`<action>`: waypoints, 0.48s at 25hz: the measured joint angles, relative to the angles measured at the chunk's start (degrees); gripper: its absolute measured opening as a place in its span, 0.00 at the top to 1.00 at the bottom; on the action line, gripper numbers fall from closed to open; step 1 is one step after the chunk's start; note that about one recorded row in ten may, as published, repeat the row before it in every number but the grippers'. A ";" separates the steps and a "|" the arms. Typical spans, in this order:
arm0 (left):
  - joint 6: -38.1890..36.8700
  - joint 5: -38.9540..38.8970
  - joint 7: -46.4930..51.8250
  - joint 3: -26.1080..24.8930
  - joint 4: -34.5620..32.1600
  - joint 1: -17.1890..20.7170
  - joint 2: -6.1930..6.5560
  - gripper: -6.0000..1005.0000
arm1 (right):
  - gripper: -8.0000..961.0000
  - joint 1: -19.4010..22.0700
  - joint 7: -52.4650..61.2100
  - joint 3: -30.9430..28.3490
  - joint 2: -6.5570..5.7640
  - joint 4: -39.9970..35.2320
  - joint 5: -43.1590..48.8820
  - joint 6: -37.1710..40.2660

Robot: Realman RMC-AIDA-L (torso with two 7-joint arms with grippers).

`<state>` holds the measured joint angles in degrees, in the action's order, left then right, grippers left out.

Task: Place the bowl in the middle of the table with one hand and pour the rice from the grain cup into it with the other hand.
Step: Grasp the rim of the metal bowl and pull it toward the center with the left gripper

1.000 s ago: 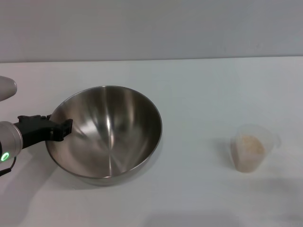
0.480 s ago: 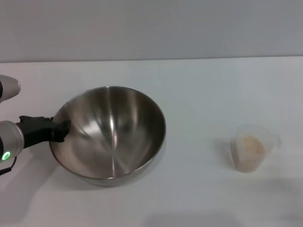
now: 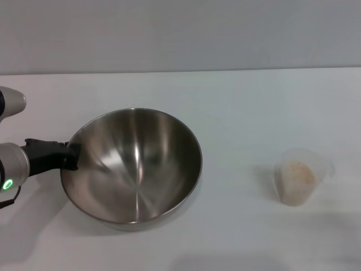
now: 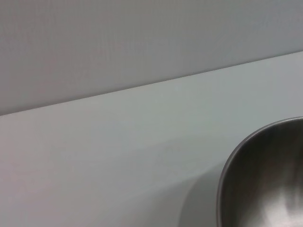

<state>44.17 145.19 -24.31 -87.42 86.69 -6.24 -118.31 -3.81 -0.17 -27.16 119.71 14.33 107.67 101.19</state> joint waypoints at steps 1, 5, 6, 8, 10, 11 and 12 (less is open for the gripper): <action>0.56 -0.14 0.06 -0.33 0.19 -0.20 -0.03 0.90 | 0.14 -0.03 0.00 0.00 0.00 0.00 0.00 0.00; 2.19 -0.61 0.63 -1.42 0.35 -0.90 -0.06 0.92 | 0.14 -0.06 0.00 0.00 0.00 0.00 0.00 -0.03; 2.92 -0.73 0.99 -1.88 0.36 -1.23 -0.07 0.92 | 0.14 -0.06 0.00 0.00 0.00 0.00 0.00 -0.03; 5.17 -1.75 1.63 -3.64 0.37 -2.26 -0.07 0.92 | 0.14 -0.06 0.00 0.00 0.00 0.00 0.00 -0.04; 5.87 -2.44 1.66 -4.22 0.38 -2.53 -0.04 0.92 | 0.14 -0.06 0.00 0.00 0.00 0.00 0.00 -0.03; 6.66 -3.42 1.63 -4.97 0.39 -2.83 -0.01 0.92 | 0.14 -0.06 0.00 0.00 0.00 0.00 0.00 -0.03; 6.66 -3.42 1.63 -4.97 0.39 -2.83 -0.01 0.93 | 0.14 -0.06 0.00 0.00 0.00 0.00 0.00 -0.03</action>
<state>50.83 141.76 -22.68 -92.40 87.07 -9.08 -118.32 -3.87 -0.17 -27.16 119.71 14.32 107.67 101.15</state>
